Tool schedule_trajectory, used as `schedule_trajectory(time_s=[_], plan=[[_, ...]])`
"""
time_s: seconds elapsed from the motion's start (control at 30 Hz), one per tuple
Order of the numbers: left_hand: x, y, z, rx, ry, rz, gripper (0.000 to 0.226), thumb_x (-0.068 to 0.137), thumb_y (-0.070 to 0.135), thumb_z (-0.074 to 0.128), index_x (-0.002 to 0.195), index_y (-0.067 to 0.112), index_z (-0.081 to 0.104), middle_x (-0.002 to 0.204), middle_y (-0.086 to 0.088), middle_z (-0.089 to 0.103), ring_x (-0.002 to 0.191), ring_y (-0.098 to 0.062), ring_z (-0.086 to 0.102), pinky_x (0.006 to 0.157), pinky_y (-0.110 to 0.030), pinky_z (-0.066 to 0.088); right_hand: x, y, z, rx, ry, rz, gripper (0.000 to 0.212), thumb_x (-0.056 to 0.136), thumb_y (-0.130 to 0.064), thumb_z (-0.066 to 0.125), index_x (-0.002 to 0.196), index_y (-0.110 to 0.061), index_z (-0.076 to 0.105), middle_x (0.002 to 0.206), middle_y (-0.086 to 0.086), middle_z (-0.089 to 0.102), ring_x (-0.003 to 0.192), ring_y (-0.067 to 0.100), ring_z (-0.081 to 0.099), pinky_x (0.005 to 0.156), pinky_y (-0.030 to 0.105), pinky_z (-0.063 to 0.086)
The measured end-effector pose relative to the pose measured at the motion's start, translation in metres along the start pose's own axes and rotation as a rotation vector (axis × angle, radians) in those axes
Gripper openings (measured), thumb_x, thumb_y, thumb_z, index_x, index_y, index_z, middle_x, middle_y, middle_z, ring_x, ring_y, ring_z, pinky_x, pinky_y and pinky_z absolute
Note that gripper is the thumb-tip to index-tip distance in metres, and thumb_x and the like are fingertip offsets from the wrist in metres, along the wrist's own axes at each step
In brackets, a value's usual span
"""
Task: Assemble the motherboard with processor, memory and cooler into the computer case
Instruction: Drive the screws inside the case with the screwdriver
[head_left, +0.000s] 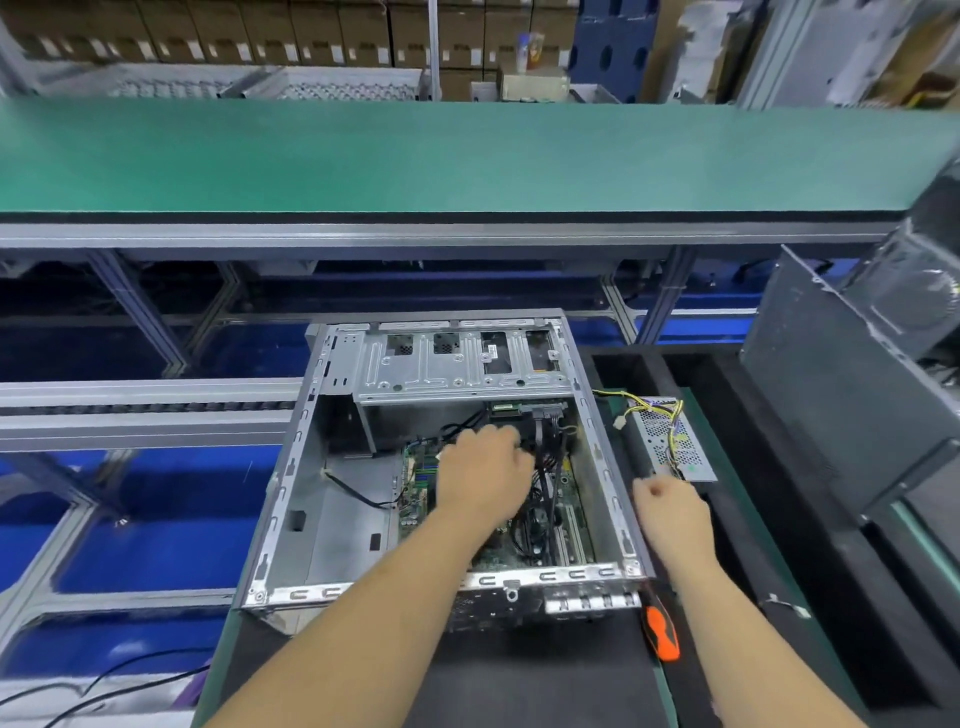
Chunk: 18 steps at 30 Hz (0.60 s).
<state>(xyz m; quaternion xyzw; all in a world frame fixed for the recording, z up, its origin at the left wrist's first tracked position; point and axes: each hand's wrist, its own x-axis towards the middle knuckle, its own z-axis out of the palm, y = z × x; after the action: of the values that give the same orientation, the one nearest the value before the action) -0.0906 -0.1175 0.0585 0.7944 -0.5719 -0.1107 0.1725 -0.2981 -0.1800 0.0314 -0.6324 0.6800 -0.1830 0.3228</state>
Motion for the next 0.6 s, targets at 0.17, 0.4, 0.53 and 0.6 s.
schedule_trajectory(time_s=[0.17, 0.4, 0.53, 0.6], plan=[[-0.006, 0.057, 0.018, -0.165, -0.018, 0.050, 0.023, 0.096, 0.031, 0.039, 0.098, 0.019, 0.059, 0.094, -0.001, 0.060, 0.089, -0.027, 0.055, 0.076, -0.042, 0.051, -0.019, 0.049, 0.019, -0.405, -0.224, 0.070, 0.021, 0.092, -0.010, 0.050, 0.111, -0.009, 0.057, 0.121, 0.015, 0.062, 0.112, 0.035, 0.060, 0.087, 0.036, 0.049], [-0.013, 0.059, 0.032, -0.127, 0.004, 0.009, 0.021, 0.095, 0.029, 0.038, 0.098, 0.022, 0.058, 0.095, 0.004, 0.059, 0.086, -0.023, 0.057, 0.074, -0.041, 0.052, -0.023, 0.065, 0.030, -0.407, -0.210, 0.077, 0.009, 0.093, -0.019, 0.055, 0.097, -0.011, 0.054, 0.110, 0.013, 0.062, 0.100, 0.035, 0.061, 0.075, 0.034, 0.046], [-0.016, 0.060, 0.029, -0.115, 0.056, -0.033, 0.018, 0.094, 0.028, 0.040, 0.095, 0.025, 0.058, 0.091, 0.007, 0.059, 0.081, -0.019, 0.057, 0.068, -0.036, 0.050, -0.023, 0.067, 0.023, -0.375, -0.190, 0.070, 0.014, 0.090, -0.019, 0.060, 0.084, -0.013, 0.049, 0.095, 0.009, 0.060, 0.081, 0.031, 0.053, 0.069, 0.031, 0.045], [-0.018, 0.061, 0.026, -0.124, 0.083, -0.068, 0.017, 0.093, 0.027, 0.040, 0.093, 0.023, 0.057, 0.088, 0.006, 0.059, 0.078, -0.020, 0.057, 0.066, -0.036, 0.051, -0.022, 0.064, 0.013, -0.360, -0.176, 0.048, 0.008, 0.088, -0.017, 0.060, 0.088, -0.012, 0.054, 0.089, 0.006, 0.055, 0.080, 0.031, 0.052, 0.068, 0.031, 0.045]])
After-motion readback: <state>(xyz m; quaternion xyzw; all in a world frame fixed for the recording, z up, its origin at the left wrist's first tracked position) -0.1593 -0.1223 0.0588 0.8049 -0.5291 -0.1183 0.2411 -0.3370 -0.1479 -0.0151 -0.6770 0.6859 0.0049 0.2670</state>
